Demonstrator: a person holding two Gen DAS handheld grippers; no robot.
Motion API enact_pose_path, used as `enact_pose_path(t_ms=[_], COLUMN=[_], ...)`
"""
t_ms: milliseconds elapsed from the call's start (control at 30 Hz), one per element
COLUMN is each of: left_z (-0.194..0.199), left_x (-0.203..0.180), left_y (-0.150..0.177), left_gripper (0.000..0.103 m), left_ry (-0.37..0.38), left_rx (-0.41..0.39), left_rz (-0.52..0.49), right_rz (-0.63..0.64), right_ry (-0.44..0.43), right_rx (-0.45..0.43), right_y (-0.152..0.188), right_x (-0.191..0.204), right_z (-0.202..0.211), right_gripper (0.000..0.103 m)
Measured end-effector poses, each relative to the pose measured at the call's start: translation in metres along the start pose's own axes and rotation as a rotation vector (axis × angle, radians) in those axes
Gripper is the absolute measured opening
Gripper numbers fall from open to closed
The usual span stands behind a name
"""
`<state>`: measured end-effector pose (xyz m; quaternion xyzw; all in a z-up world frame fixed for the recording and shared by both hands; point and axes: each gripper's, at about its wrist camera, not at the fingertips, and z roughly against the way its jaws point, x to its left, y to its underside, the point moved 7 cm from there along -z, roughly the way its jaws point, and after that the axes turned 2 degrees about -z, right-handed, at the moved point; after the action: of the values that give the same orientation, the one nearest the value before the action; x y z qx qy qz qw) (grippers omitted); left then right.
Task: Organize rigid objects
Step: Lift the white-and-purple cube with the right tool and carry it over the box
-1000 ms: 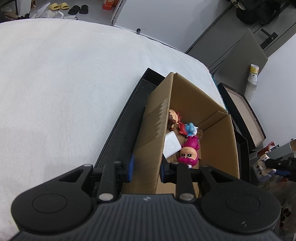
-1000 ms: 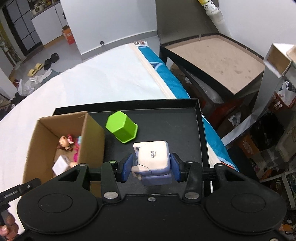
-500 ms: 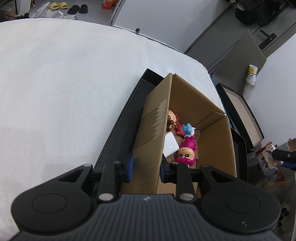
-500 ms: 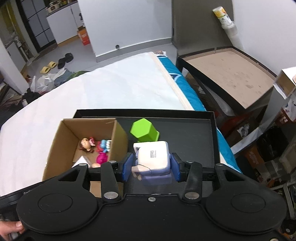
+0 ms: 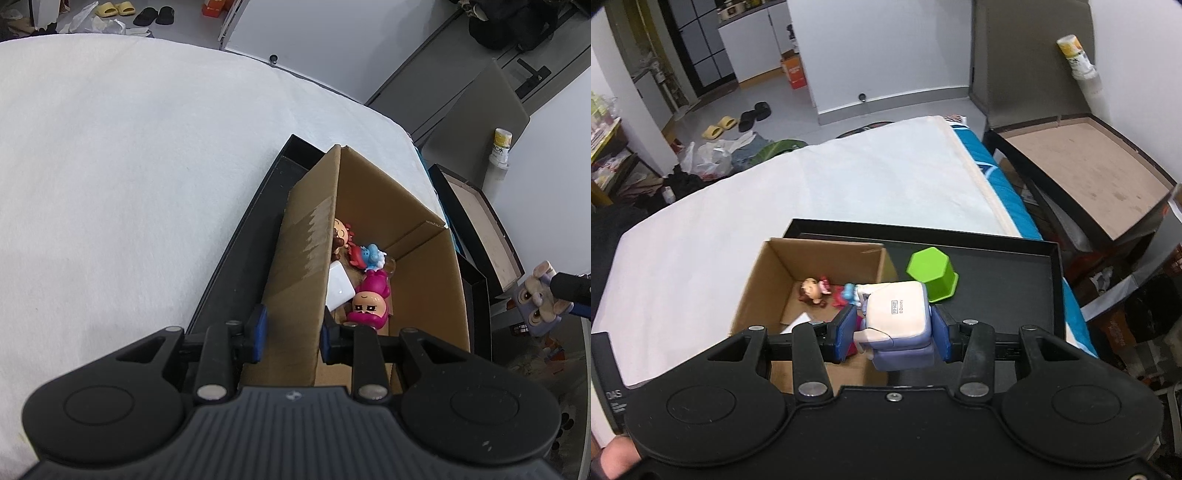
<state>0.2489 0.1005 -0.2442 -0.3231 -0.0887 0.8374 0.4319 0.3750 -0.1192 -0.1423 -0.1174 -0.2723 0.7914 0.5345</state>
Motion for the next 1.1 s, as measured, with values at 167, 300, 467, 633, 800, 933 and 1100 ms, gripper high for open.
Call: enact_pose_path(t_ms=[167, 300, 467, 633, 800, 933, 1100], left_z=[0.001, 0.0, 0.0, 0.0, 0.0, 0.0, -0.001], left_x=[0.0, 0.0, 0.001, 0.0, 0.0, 0.001, 0.001], left_y=[0.001, 0.0, 0.0, 0.0, 0.0, 0.0, 0.0], left_gripper=[0.027, 0.027, 0.027, 0.027, 0.027, 0.027, 0.027], left_ry=[0.004, 0.005, 0.009, 0.012, 0.017, 0.019, 0.018], left_rx=[0.0, 0.0, 0.001, 0.003, 0.006, 0.005, 0.005], left_rz=[0.0, 0.0, 0.002, -0.006, -0.005, -0.003, -0.008], right_rz=[0.003, 0.011, 0.013, -0.01, -0.04, -0.059, -0.076], right_ry=[-0.042, -0.056, -0.082, -0.127, -0.158, -0.168, -0.167], right_rx=[0.013, 0.026, 0.046, 0.079, 0.116, 0.146, 0.184], right_y=[0.002, 0.006, 0.011, 0.016, 0.022, 0.029, 0.037], right_x=[0.015, 0.025, 0.04, 0.055, 0.067, 0.077, 0.085], right_z=[-0.001, -0.005, -0.011, -0.022, -0.038, -0.053, -0.071], right_gripper=[0.043, 0.043, 0.043, 0.043, 0.043, 0.043, 0.044])
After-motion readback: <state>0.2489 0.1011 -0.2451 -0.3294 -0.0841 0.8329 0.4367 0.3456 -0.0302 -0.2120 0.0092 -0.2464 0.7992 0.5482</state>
